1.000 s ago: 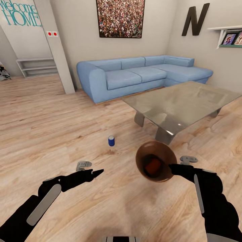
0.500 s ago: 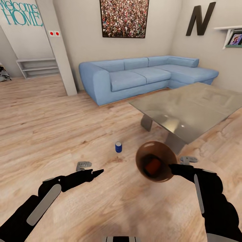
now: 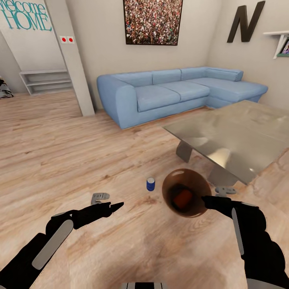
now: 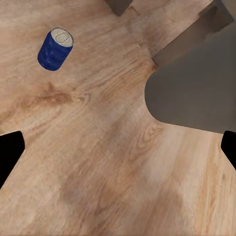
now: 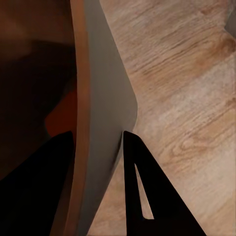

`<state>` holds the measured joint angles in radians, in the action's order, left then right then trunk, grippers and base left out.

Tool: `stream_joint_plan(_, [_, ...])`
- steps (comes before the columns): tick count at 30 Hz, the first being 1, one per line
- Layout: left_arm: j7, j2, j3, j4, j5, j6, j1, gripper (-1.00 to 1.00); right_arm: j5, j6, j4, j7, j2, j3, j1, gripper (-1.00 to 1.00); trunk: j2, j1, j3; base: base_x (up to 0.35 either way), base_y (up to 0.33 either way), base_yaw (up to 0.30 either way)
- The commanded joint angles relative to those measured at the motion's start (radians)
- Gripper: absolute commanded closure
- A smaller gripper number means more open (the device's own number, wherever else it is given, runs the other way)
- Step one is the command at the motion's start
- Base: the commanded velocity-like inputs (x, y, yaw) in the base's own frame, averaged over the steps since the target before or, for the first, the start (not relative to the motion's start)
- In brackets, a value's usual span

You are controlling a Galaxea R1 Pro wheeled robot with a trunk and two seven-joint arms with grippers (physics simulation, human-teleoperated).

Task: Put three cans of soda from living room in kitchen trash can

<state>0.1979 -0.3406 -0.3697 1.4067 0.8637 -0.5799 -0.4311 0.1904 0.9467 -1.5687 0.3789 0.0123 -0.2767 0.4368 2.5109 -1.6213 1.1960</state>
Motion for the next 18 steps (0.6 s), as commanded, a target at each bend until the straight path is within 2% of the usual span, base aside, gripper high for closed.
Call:
stream_joint_plan(1, [0.0, 0.0, 0.0, 0.0, 0.0, 0.0, 0.0, -1.0, -0.022, 0.003, -0.001, 0.002, 0.0, 0.001, 0.0, 1.0, 0.0, 0.0, 0.0, 0.257, 0.214, 0.0])
stream_joint_plan(11, [-0.003, 0.002, 0.0, 0.0, 0.0, 0.001, 0.0, -1.0, -0.022, 0.003, -0.001, 0.002, 0.0, 0.001, 0.0, 1.0, 0.0, 0.0, 0.0, 0.254, 0.196, 0.0])
stream_joint_plan(18, [-0.004, 0.004, 0.0, -0.002, 0.0, 0.004, 0.0, -1.0, -0.022, 0.003, -0.001, 0.002, 0.0, 0.002, 0.0, 1.0, 0.0, 0.0, 0.0, 0.228, 0.04, 0.0])
